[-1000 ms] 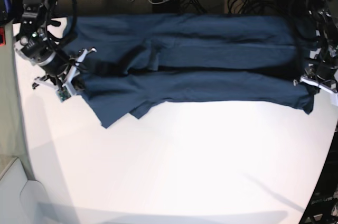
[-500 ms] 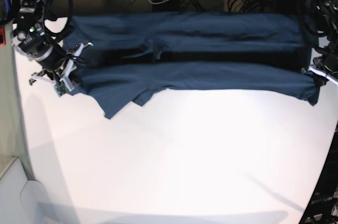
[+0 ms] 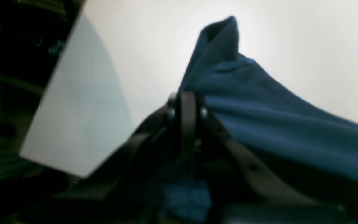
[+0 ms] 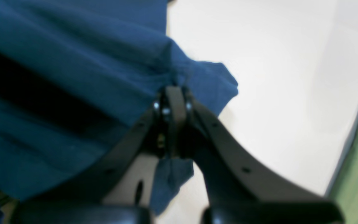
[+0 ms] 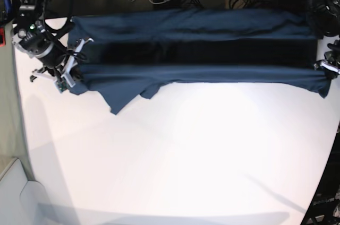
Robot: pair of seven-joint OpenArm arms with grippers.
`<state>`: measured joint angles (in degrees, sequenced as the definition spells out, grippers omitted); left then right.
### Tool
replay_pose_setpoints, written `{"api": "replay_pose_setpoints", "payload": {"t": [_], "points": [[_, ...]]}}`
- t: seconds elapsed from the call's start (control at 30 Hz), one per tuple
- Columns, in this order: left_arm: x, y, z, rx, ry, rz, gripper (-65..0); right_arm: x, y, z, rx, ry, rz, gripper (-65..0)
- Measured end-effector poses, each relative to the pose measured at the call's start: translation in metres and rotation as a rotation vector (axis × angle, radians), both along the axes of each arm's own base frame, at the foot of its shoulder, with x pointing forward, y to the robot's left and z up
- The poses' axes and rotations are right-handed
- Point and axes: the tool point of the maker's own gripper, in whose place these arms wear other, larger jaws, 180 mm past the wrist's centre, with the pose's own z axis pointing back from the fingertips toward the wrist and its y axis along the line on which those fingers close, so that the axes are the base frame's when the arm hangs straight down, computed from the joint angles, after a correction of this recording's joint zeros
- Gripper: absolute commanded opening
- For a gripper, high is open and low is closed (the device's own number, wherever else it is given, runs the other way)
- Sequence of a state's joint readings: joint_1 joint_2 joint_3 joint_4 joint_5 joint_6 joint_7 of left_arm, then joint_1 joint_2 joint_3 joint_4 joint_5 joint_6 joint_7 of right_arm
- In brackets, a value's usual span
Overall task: Layout the t-shirt on the table in an organized manner, then fold the t-shirt properly
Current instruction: 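Pull the folded strip's ends apart with both grippers to straighten it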
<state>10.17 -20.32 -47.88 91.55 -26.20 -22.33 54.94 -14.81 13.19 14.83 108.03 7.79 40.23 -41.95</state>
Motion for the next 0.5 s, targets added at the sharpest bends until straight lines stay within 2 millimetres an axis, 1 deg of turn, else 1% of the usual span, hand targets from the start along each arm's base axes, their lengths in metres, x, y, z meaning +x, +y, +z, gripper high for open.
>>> {"api": "replay_pose_setpoints", "payload": {"t": [0.17,0.2,0.33,0.5], "points": [[-0.004,0.0,-0.005,-0.004,0.012,-0.002,-64.8,-0.012,-0.001,-0.009,-0.004,0.035,0.001,-65.0],[-0.006,0.0,-0.01,-0.018,0.022,0.002,-64.8,-0.013,-0.001,-0.009,-0.004,0.035,0.002,-65.0],[-0.029,0.002,-0.046,-0.081,0.125,0.042,-64.8,-0.015,0.0,-0.012,0.003,0.046,-0.001,-65.0],[-0.041,0.003,-0.07,-0.137,0.167,0.078,-64.8,-0.019,-0.003,-0.024,0.013,0.081,-0.013,-65.0]]}}
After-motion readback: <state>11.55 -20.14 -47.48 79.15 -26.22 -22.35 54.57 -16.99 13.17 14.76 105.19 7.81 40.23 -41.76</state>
